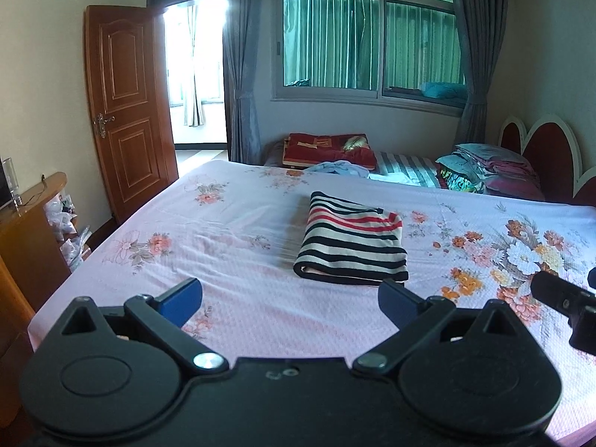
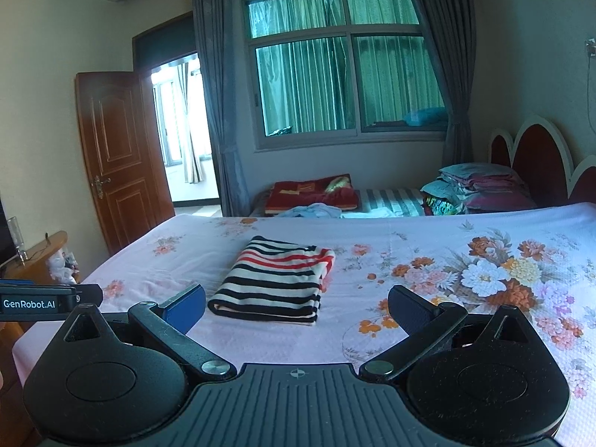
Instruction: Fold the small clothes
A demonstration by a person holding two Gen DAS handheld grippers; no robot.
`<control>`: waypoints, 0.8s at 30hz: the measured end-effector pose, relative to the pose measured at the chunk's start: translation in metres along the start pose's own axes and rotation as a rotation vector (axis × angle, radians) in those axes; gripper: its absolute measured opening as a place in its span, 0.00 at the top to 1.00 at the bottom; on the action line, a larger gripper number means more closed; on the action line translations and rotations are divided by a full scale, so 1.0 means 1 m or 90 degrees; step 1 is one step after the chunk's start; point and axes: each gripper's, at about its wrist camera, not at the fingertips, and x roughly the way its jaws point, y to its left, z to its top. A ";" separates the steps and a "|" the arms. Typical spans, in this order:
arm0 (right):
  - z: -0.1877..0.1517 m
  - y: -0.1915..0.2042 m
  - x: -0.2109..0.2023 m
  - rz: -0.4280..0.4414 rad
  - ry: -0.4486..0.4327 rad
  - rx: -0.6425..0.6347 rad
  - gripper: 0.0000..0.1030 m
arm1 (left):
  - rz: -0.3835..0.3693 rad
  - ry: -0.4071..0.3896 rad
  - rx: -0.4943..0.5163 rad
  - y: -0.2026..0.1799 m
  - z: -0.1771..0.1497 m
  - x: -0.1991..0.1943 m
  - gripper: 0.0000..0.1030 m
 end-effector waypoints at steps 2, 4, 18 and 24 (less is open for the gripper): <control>-0.001 0.001 -0.001 0.002 0.003 -0.003 0.00 | 0.000 -0.001 -0.002 0.001 0.000 -0.001 0.02; -0.001 0.001 -0.001 0.001 0.003 -0.006 0.00 | 0.002 -0.004 -0.003 0.002 0.000 -0.002 0.02; -0.001 -0.003 -0.003 -0.008 0.002 -0.002 0.00 | -0.004 -0.008 -0.002 0.000 0.001 -0.005 0.02; -0.001 -0.006 -0.001 -0.010 0.006 0.002 0.00 | -0.002 -0.011 0.002 -0.002 0.001 -0.006 0.02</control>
